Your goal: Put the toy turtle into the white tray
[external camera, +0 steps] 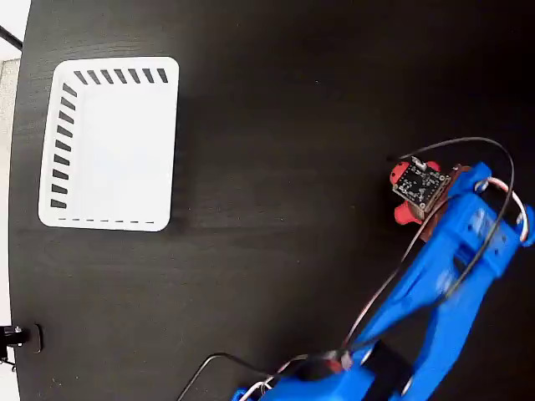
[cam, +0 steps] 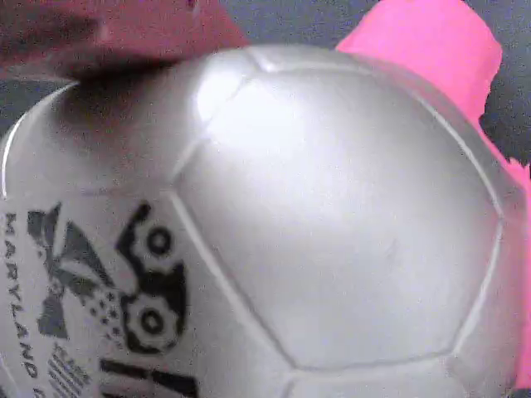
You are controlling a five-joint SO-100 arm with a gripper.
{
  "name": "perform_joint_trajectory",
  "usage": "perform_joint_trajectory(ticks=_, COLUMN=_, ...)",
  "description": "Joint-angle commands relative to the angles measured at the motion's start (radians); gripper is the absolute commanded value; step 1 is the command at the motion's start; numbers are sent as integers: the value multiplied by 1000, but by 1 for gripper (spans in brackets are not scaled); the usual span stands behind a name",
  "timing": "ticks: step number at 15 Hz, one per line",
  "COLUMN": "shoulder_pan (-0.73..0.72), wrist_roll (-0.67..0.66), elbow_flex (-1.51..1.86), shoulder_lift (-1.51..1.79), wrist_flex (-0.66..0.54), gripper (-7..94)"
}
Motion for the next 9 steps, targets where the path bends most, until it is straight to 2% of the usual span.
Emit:
perform_joint_trajectory(ticks=1, shoulder_pan=-38, wrist_roll=17, elbow_flex=40, shoulder_lift=339, wrist_flex=12, gripper=0)
perform_joint_trajectory(ticks=5, shoulder_pan=-230, wrist_roll=94, elbow_flex=87, shoulder_lift=583, wrist_flex=72, gripper=0)
perform_joint_trajectory(ticks=9, shoulder_pan=-557, wrist_roll=230, elbow_flex=115, shoulder_lift=670, wrist_flex=98, gripper=0)
